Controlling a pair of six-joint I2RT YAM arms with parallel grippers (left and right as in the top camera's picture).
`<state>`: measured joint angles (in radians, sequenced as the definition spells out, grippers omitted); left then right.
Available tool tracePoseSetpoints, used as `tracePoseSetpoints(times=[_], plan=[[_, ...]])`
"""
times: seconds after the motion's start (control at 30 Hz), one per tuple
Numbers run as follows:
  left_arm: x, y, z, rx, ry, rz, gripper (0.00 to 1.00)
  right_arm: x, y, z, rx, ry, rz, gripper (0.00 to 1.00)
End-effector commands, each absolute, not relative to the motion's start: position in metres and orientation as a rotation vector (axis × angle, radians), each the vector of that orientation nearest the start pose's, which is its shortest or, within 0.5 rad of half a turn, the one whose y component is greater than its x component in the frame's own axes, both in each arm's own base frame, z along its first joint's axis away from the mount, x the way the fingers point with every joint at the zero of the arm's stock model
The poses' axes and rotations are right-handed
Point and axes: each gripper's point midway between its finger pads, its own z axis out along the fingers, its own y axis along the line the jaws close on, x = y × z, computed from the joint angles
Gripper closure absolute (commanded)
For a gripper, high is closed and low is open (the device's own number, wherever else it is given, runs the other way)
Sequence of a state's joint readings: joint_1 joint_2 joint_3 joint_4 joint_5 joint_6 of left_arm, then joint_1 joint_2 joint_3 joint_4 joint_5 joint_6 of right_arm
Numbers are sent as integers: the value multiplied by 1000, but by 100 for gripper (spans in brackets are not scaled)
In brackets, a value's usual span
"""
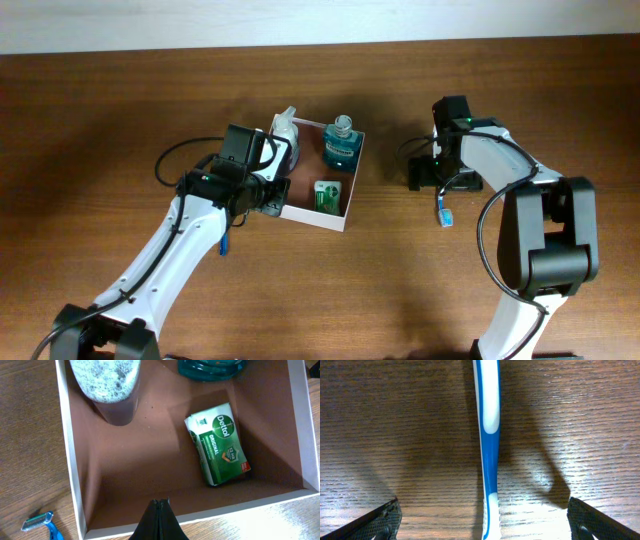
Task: Pack container
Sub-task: 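Open the left gripper and release the pump bottle in the box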
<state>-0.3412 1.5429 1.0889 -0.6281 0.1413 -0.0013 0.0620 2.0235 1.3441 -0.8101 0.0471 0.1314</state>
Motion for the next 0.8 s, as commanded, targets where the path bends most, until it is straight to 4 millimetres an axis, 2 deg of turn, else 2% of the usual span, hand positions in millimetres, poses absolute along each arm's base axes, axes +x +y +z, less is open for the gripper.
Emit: tracePoseSetpoints(times=[0.0,0.33,0.63,0.77], plan=[[344,-147,108,482,2619,-302,100,365,10,-24,105,3129,-122,1],[349,-138,100,463,2635,-221,99,365,10,-24,105,3129,-122,1],[349,-138,79,470,2690,-212,100,365,10,-24,105,3129,-122,1],[349,-138,76,470,2697,-206,99,365,10,-24,105,3129,-122,1]])
